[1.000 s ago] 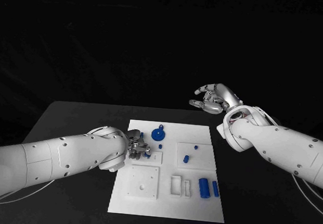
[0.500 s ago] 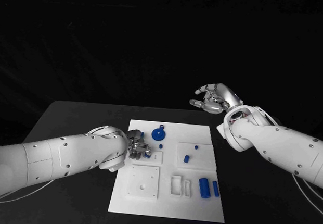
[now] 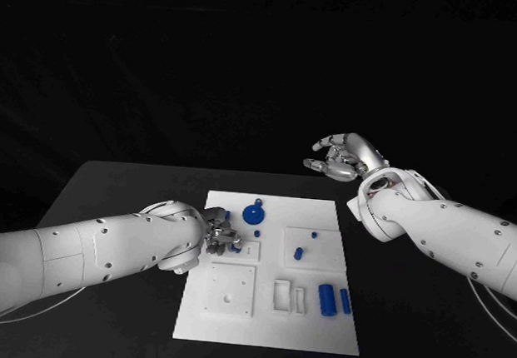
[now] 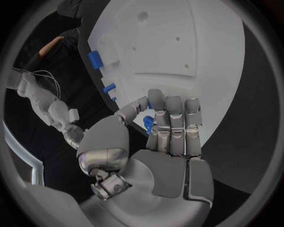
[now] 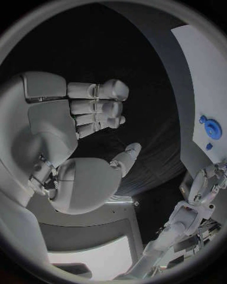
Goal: Assemble the parts on the task board
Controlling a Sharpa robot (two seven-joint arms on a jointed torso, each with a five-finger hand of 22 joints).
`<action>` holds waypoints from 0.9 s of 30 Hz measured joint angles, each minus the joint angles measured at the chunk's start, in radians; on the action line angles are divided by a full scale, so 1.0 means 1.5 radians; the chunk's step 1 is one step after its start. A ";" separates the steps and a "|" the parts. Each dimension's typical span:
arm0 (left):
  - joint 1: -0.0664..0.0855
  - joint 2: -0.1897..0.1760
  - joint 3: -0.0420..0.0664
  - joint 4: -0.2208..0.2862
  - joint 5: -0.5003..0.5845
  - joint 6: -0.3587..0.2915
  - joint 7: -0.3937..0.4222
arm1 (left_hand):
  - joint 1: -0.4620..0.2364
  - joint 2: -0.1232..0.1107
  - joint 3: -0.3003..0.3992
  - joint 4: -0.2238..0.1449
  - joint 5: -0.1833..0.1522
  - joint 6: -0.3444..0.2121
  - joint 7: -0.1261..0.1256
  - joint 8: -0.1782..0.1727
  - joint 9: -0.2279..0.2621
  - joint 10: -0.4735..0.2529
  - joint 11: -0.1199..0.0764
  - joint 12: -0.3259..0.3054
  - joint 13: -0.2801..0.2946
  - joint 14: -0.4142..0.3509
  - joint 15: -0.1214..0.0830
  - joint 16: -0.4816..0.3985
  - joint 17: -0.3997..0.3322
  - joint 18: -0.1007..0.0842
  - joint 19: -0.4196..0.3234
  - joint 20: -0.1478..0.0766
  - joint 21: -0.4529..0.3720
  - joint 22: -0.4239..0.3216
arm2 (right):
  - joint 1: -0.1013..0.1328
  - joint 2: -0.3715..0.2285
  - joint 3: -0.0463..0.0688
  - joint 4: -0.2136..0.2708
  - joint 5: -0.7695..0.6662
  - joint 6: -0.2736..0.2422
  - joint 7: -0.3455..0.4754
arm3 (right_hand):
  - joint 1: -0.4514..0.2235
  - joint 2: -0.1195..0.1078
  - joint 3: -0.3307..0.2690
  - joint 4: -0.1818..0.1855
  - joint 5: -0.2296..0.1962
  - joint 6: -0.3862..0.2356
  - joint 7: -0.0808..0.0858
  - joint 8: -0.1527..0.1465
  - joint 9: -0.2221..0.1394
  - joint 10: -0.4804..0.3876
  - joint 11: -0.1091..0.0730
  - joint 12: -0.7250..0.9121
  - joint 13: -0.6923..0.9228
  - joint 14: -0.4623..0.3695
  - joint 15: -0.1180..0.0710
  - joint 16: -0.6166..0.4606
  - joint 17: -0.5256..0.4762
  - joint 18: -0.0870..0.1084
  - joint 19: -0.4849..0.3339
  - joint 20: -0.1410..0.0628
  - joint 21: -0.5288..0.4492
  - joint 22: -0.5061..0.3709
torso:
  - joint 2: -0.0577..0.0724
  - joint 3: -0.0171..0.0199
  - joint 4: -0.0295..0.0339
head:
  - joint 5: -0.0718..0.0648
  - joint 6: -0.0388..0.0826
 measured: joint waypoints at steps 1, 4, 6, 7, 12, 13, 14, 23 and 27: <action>0.000 0.000 0.000 0.000 0.000 0.000 0.000 | 0.000 0.000 0.000 0.000 0.000 0.000 0.000 0.000 0.000 0.000 0.000 0.000 0.000 0.000 0.000 0.000 0.000 0.000 0.000 0.000 0.000 0.000 | 0.000 0.000 0.000 0.000 0.000 0.000 0.000 | 0.000 0.000 0.000 0.000 0.000 -0.001 -0.001 0.000 0.000 0.000 0.000 0.000 0.000 0.000 0.000 0.000 0.000 0.000 0.000 0.000 0.000 0.000 | 0.000 0.0000 -0.0001 | 0.000 0.000; -0.001 -0.001 0.000 0.000 0.000 0.001 -0.001 | -0.002 -0.002 0.000 0.000 0.000 0.000 0.000 0.002 0.028 0.000 0.000 0.000 0.001 0.000 0.000 0.000 0.000 0.000 0.000 0.000 0.000 0.000 | 0.000 0.000 0.000 -0.001 0.000 0.000 -0.001 | 0.000 0.000 0.000 0.000 0.000 -0.002 0.000 0.000 0.000 0.000 0.000 0.000 0.000 0.000 0.000 0.000 0.000 0.000 0.000 0.000 0.000 0.000 | 0.000 0.0001 -0.0003 | 0.001 0.000; -0.001 -0.001 0.000 0.000 0.000 0.001 -0.001 | -0.002 -0.002 0.001 -0.001 0.000 0.000 0.000 0.002 0.029 0.000 0.000 0.000 0.000 0.000 0.000 0.000 0.000 0.000 0.000 0.000 0.000 0.001 | 0.000 0.000 0.000 -0.001 0.000 0.000 -0.001 | 0.000 0.000 0.000 0.000 0.000 -0.002 0.000 0.000 0.000 0.000 0.000 0.000 -0.001 0.000 0.000 0.000 0.000 0.000 0.000 0.000 0.000 0.000 | 0.000 0.0001 -0.0003 | 0.001 0.000; -0.001 -0.001 0.000 0.000 0.000 0.001 -0.001 | -0.002 -0.002 0.001 -0.001 0.000 0.000 0.000 0.003 0.030 0.000 0.000 0.000 0.000 0.000 0.000 0.000 0.000 0.000 0.000 0.000 0.000 0.001 | 0.000 0.000 0.000 -0.001 0.000 0.000 -0.001 | 0.000 0.000 0.000 0.000 0.000 -0.002 0.000 0.000 0.001 0.000 0.000 0.000 -0.001 0.000 0.000 0.000 0.000 0.000 0.000 0.000 0.000 0.000 | 0.000 0.0001 -0.0003 | 0.001 0.000; -0.001 -0.001 0.000 0.000 0.002 0.002 -0.002 | -0.002 -0.002 0.001 -0.001 0.012 0.000 0.000 0.002 0.034 0.000 0.000 0.004 0.000 0.000 0.000 0.005 -0.002 0.000 0.000 0.000 0.003 0.000 | 0.000 0.000 0.000 -0.001 0.000 0.000 -0.002 | 0.000 0.000 0.000 0.000 0.000 -0.002 0.000 0.000 0.001 0.000 0.000 0.002 -0.001 0.000 0.000 0.000 0.000 0.000 0.000 0.000 0.000 0.001 | 0.000 0.0001 -0.0002 | 0.001 -0.001; -0.001 -0.001 0.000 0.000 0.003 0.002 -0.002 | -0.002 -0.002 0.000 -0.002 0.018 0.000 0.000 0.002 0.034 0.000 0.000 0.005 0.000 0.000 0.000 0.006 -0.003 0.000 0.000 0.000 0.003 0.000 | 0.000 0.001 0.000 -0.002 0.000 0.000 -0.002 | 0.000 0.000 0.000 0.000 0.000 -0.002 0.000 0.000 0.001 0.000 0.000 0.003 -0.001 0.000 0.000 0.000 0.000 0.000 0.000 0.000 0.000 0.001 | 0.000 0.0001 -0.0001 | 0.001 -0.001; -0.001 -0.001 0.000 0.000 0.004 0.002 -0.002 | -0.002 -0.002 0.000 -0.002 0.027 0.000 0.000 0.002 0.035 0.000 0.000 0.005 0.000 0.000 0.000 0.008 -0.003 0.000 0.000 0.000 0.003 0.000 | 0.000 0.001 0.000 -0.002 0.000 0.000 -0.002 | 0.000 0.000 0.000 0.000 0.000 -0.002 0.000 0.000 0.001 0.000 0.000 0.003 -0.001 0.000 0.000 0.000 0.000 0.000 0.000 0.000 0.000 0.001 | 0.000 0.0001 0.0000 | 0.001 -0.001; -0.001 -0.001 0.000 -0.001 0.008 0.003 -0.002 | -0.002 -0.002 0.000 -0.003 0.035 0.000 0.000 0.000 0.045 0.000 0.000 0.008 0.000 -0.001 -0.001 0.010 -0.004 0.000 0.000 0.000 0.005 0.000 | 0.000 0.003 0.000 -0.003 0.000 0.000 -0.002 | 0.000 0.000 0.000 0.000 0.000 -0.003 -0.001 0.000 0.000 0.000 0.000 0.003 -0.001 0.000 0.000 0.000 0.000 0.000 0.000 0.000 0.000 0.001 | 0.000 0.0000 0.0000 | 0.001 -0.002; -0.001 -0.001 0.000 -0.001 0.009 0.003 -0.003 | -0.002 -0.002 0.000 -0.003 0.035 0.000 0.000 0.000 0.047 0.000 0.000 0.009 0.000 -0.001 -0.001 0.010 -0.005 0.000 0.000 0.000 0.005 0.000 | 0.000 0.004 0.000 -0.004 0.000 0.001 -0.002 | 0.000 0.000 0.000 0.000 0.000 -0.001 0.001 0.000 0.000 0.000 0.000 0.003 -0.001 0.000 0.000 0.000 0.000 0.000 -0.001 -0.002 0.000 0.001 | 0.000 0.0001 0.0001 | 0.001 -0.002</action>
